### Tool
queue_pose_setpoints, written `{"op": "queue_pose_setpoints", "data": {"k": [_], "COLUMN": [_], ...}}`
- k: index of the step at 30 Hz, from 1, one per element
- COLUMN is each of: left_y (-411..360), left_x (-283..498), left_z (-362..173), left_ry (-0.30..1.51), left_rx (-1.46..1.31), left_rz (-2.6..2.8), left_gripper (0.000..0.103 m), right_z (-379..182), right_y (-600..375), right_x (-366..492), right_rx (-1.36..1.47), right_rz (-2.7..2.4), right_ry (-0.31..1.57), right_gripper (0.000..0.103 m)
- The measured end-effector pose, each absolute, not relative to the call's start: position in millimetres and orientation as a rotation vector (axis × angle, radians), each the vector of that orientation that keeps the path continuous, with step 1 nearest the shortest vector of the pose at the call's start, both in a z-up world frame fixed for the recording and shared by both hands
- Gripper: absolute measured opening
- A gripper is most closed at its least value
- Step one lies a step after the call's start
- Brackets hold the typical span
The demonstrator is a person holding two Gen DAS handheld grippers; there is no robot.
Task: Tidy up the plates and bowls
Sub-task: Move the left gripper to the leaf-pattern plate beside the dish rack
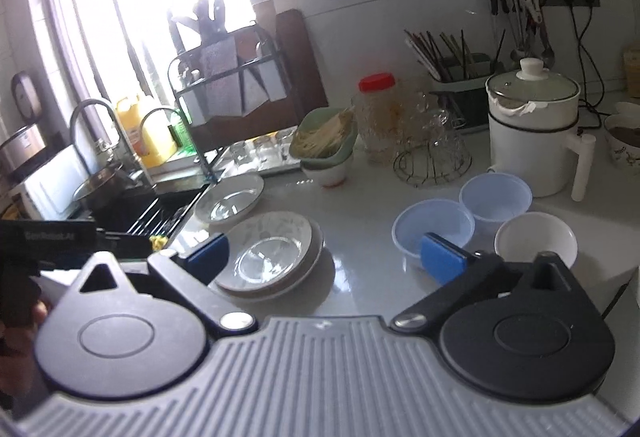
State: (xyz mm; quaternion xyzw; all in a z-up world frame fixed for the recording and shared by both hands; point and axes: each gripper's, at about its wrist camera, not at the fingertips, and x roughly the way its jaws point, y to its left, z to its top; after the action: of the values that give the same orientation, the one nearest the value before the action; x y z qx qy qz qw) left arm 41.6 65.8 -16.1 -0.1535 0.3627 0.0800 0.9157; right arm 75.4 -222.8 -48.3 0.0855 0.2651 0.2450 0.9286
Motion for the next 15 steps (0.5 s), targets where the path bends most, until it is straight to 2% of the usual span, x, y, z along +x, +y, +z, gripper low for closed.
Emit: {"op": "queue_pose_setpoints", "data": {"k": [15], "left_y": [135], "left_x": [120], "left_z": [-24], "left_ry": [0.803], "left_rx": [-0.304], "left_rz": [0.113], "left_gripper": [0.098], "right_z": [-50], "right_y": [-162], "right_x": [117], "right_rx": [0.198], "right_rz": [0.481], "right_ry": [0.627], "right_gripper": [0.103]}}
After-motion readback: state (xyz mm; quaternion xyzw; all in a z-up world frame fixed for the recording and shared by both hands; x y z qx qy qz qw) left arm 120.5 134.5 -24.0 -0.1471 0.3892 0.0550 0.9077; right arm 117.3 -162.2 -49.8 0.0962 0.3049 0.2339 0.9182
